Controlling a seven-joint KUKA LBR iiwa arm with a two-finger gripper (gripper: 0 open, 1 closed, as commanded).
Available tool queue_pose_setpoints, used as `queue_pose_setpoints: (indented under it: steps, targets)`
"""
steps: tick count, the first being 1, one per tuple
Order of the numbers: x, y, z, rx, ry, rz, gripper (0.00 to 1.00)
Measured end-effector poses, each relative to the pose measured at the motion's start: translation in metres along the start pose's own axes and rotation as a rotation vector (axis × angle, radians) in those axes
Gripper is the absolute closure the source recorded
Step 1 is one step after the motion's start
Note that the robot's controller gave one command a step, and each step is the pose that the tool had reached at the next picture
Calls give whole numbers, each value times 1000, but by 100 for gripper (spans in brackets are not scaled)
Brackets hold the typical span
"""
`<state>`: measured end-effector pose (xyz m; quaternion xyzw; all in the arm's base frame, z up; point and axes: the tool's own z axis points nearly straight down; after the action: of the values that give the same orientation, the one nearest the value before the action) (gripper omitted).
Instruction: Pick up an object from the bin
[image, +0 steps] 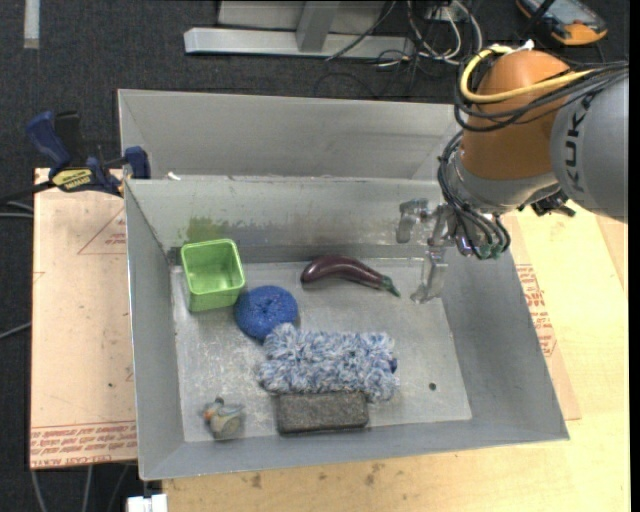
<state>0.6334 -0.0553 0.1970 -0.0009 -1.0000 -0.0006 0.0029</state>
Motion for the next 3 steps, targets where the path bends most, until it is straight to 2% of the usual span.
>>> queue_pose_setpoints:
  steps: [1, 2, 3]
  targets:
    - [-1, 0, -5, 1, -8, -1, 0]
    - [-6, 20, 44, 2, -14, -66, 0]
    - [22, 26, 106, 1, -10, -101, 0]
